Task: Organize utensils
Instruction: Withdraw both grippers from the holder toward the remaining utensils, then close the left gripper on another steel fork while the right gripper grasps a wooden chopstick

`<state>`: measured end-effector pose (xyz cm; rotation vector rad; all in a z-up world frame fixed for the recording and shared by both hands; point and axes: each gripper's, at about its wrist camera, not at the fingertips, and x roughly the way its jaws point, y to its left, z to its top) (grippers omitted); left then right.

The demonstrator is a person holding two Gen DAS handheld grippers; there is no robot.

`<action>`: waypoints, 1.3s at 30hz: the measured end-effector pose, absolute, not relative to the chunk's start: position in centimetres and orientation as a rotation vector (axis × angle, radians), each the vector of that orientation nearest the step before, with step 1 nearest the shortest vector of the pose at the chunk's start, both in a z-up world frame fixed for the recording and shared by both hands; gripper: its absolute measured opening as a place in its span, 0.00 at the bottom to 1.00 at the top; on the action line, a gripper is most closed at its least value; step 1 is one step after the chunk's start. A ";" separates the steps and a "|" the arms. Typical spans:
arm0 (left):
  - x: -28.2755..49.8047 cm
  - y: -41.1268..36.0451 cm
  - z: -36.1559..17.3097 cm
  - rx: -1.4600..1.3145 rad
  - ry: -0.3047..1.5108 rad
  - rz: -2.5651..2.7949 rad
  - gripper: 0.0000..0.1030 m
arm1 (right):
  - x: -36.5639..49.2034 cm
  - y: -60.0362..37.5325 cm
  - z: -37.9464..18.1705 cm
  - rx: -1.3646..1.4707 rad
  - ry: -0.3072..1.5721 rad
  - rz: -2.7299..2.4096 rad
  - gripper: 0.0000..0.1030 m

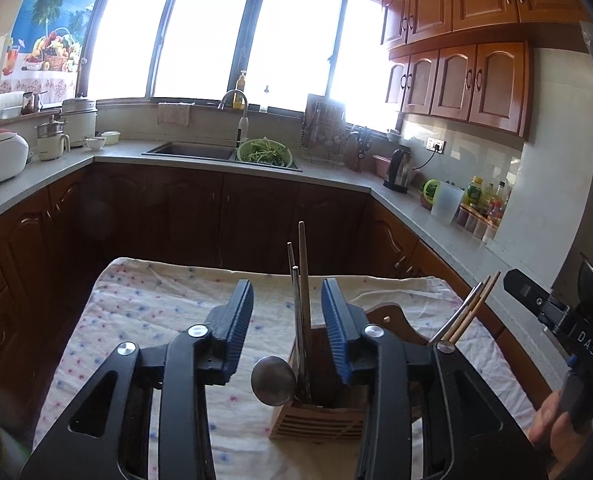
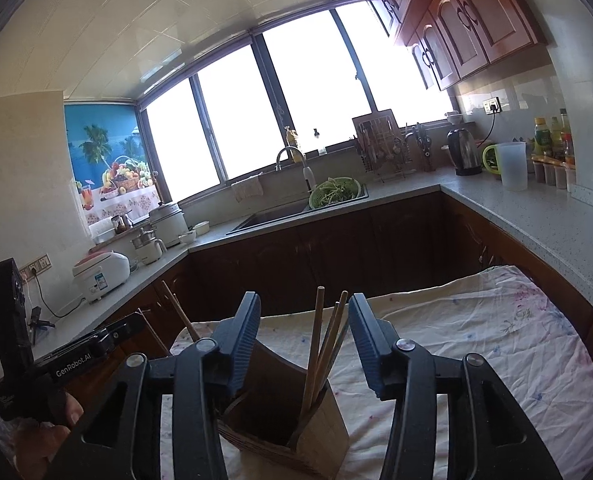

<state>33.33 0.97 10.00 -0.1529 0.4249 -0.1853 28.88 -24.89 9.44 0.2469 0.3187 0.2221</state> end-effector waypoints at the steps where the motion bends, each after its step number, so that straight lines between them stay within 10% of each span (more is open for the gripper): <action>1: 33.0 1.1 10.1 -0.155 0.424 -0.180 0.48 | 28.6 -25.0 9.6 0.253 0.315 0.225 0.55; 5: 31.5 1.6 10.2 -0.151 0.423 -0.158 0.75 | 27.1 -25.8 10.0 0.272 0.311 0.228 0.97; 39: 17.4 -0.3 -2.3 -0.202 0.793 -0.239 0.82 | 13.8 -29.7 -1.0 0.382 0.575 0.149 0.96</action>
